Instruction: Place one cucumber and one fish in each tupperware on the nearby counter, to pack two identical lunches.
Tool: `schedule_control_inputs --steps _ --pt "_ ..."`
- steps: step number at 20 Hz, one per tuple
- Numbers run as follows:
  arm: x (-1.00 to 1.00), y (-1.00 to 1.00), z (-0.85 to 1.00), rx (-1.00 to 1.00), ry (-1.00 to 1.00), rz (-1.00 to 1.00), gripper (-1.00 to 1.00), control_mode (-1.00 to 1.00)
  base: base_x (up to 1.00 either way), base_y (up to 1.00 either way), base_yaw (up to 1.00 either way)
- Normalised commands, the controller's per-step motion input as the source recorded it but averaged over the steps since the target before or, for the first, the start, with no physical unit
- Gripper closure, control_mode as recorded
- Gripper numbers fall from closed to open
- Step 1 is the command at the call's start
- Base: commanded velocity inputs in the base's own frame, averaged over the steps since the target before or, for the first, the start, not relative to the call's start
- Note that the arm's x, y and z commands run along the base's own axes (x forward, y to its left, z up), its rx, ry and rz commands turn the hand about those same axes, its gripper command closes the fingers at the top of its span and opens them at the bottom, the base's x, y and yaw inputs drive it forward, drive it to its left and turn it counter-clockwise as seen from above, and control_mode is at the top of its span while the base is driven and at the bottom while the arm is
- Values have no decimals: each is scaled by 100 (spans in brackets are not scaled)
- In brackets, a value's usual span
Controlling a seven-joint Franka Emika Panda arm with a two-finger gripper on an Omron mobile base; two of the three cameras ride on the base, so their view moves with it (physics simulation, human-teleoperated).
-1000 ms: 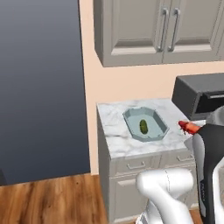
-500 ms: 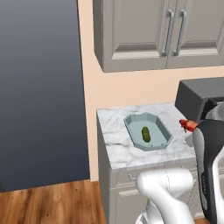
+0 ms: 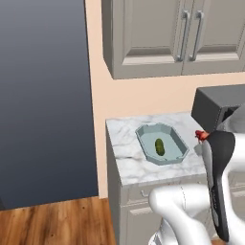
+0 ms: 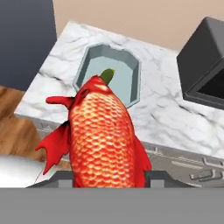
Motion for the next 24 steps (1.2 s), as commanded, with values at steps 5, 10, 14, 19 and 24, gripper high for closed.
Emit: schedule_control_inputs --steps 5,10,14,19,24 --pt "6 5 -29 26 -11 -33 100 -100 0 0 0" --pt "37 -5 -22 18 -6 -4 100 -100 0 0 0" --pt "40 1 -39 5 0 0 100 -100 0 0 0" --pt "54 7 -39 0 0 -2 100 -100 0 0 0" --pt "58 7 -21 0 0 -7 100 -100 0 0 0"
